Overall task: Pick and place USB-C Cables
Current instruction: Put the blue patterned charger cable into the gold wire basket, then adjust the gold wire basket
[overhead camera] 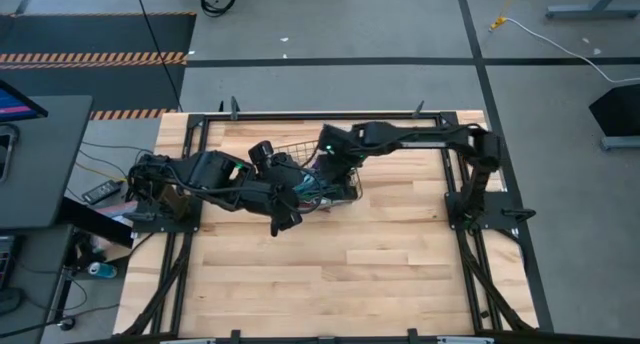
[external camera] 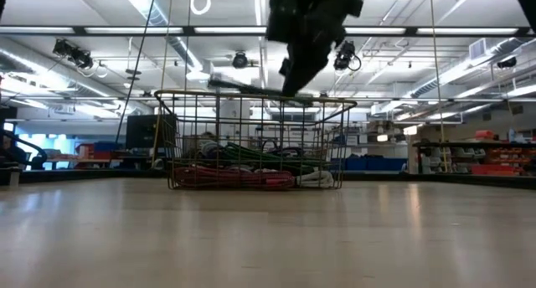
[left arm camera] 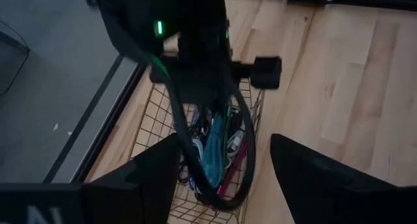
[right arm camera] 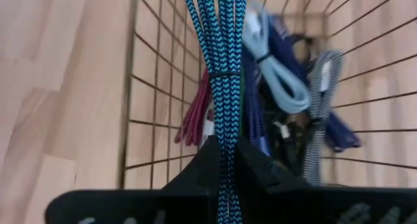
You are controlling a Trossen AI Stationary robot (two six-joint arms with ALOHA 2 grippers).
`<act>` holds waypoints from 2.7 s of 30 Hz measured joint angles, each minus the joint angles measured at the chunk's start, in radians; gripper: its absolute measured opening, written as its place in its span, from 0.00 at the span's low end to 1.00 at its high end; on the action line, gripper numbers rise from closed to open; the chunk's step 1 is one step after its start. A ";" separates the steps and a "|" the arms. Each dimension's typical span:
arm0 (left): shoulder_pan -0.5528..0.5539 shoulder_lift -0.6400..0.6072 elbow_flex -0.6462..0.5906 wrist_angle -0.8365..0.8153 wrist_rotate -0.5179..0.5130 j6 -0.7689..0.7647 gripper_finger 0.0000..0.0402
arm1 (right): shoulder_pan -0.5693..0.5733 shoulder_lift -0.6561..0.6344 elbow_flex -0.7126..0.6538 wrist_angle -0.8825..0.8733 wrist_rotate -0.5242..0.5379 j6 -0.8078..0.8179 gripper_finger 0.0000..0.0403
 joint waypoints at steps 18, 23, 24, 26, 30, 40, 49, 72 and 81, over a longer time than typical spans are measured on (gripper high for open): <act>0.000 0.000 0.000 -0.003 0.000 -0.001 0.60 | 0.020 0.041 0.000 0.028 0.092 -0.050 0.36; 0.000 0.000 0.000 -0.003 0.000 -0.002 0.60 | 0.022 0.031 0.001 0.029 0.111 -0.029 0.38; 0.000 0.000 0.000 -0.003 0.000 -0.002 0.60 | 0.023 0.031 0.001 0.019 0.113 -0.016 0.37; 0.000 0.000 0.000 -0.003 0.000 -0.002 0.60 | 0.023 0.031 0.001 -0.012 0.110 0.003 0.32; 0.000 0.000 0.000 -0.003 0.000 -0.002 0.60 | 0.030 0.031 0.001 -0.063 0.114 0.021 0.16; 0.000 0.000 0.000 -0.003 0.000 0.000 0.60 | 0.052 0.032 0.000 -0.110 0.110 0.025 0.01; 0.000 0.000 0.000 -0.003 0.000 0.000 0.60 | 0.103 0.035 -0.051 -0.127 0.110 0.051 0.00; 0.000 0.000 0.000 -0.003 0.000 -0.003 0.60 | 0.308 0.034 -0.192 -0.191 0.067 0.208 0.00; 0.000 0.000 0.000 -0.002 0.000 -0.002 0.60 | 0.445 0.018 -0.193 -0.255 0.032 0.243 0.00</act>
